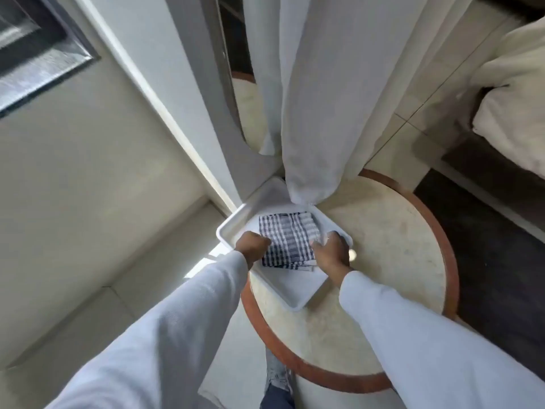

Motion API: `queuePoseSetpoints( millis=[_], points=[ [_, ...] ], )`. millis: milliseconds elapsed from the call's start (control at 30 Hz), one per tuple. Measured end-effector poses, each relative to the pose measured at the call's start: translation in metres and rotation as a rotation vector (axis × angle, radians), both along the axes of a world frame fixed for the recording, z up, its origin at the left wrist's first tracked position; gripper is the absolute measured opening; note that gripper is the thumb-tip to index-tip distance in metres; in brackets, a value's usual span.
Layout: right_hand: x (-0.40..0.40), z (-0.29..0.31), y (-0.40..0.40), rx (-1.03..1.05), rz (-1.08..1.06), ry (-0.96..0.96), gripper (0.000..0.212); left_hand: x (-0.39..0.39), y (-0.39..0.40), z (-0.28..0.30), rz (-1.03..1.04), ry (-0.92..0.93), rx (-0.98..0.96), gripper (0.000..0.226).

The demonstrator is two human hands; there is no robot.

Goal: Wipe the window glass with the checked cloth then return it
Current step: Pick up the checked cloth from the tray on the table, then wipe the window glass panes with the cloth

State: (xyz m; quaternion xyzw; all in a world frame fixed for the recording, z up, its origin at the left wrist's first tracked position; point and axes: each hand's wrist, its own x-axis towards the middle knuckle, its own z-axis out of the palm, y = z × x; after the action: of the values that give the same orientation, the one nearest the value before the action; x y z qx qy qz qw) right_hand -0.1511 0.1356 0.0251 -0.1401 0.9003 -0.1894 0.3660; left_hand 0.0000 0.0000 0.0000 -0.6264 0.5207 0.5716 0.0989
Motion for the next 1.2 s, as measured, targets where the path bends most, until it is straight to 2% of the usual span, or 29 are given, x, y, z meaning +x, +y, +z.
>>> queuePoseSetpoints(
  millis=[100,200,233,300,467,567,667,767,900,967,1033,1133,1200],
  points=[
    [-0.001,-0.019,-0.017,-0.006,-0.034,-0.004,0.057,-0.01,-0.006,-0.018,0.027,-0.038,-0.074,0.032],
    [0.008,-0.02,-0.034,0.031,-0.023,-0.088,0.023,-0.017,-0.01,-0.012,-0.051,-0.031,-0.107,0.032],
    [0.013,-0.018,-0.04,0.004,-0.033,-0.101,0.018,-0.017,-0.014,-0.006,-0.085,-0.018,-0.112,0.033],
    [0.03,-0.003,-0.052,-0.065,-0.036,-0.09,0.017,-0.015,-0.026,0.02,-0.161,0.005,-0.086,0.031],
    [0.075,0.077,-0.087,-0.17,0.163,-0.099,0.031,0.024,-0.082,0.127,-0.391,-0.01,0.078,0.019],
    [0.102,0.159,-0.122,-0.321,0.259,-0.13,0.029,0.07,-0.127,0.227,-0.418,-0.049,0.039,0.014],
    [0.132,0.26,-0.164,-0.49,0.303,-0.138,0.02,0.119,-0.172,0.343,-0.353,-0.027,-0.13,0.018],
    [0.162,0.369,-0.202,-0.633,0.371,-0.147,0.015,0.176,-0.198,0.462,-0.245,0.031,-0.283,0.009],
    [0.212,0.519,-0.236,-0.886,0.432,-0.238,0.026,0.244,-0.204,0.608,-0.05,0.154,-0.563,0.012],
    [0.236,0.585,-0.249,-1.029,0.475,-0.292,0.027,0.272,-0.201,0.672,0.041,0.216,-0.722,0.021],
    [0.266,0.649,-0.263,-1.199,0.543,-0.376,0.033,0.306,-0.194,0.731,0.146,0.325,-0.868,0.014],
    [0.311,0.724,-0.282,-1.375,0.691,-0.459,0.046,0.351,-0.181,0.8,0.29,0.478,-1.078,0.007],
    [0.344,0.763,-0.297,-1.381,0.845,-0.557,0.057,0.383,-0.181,0.832,0.328,0.482,-1.184,0.005]
  ],
)
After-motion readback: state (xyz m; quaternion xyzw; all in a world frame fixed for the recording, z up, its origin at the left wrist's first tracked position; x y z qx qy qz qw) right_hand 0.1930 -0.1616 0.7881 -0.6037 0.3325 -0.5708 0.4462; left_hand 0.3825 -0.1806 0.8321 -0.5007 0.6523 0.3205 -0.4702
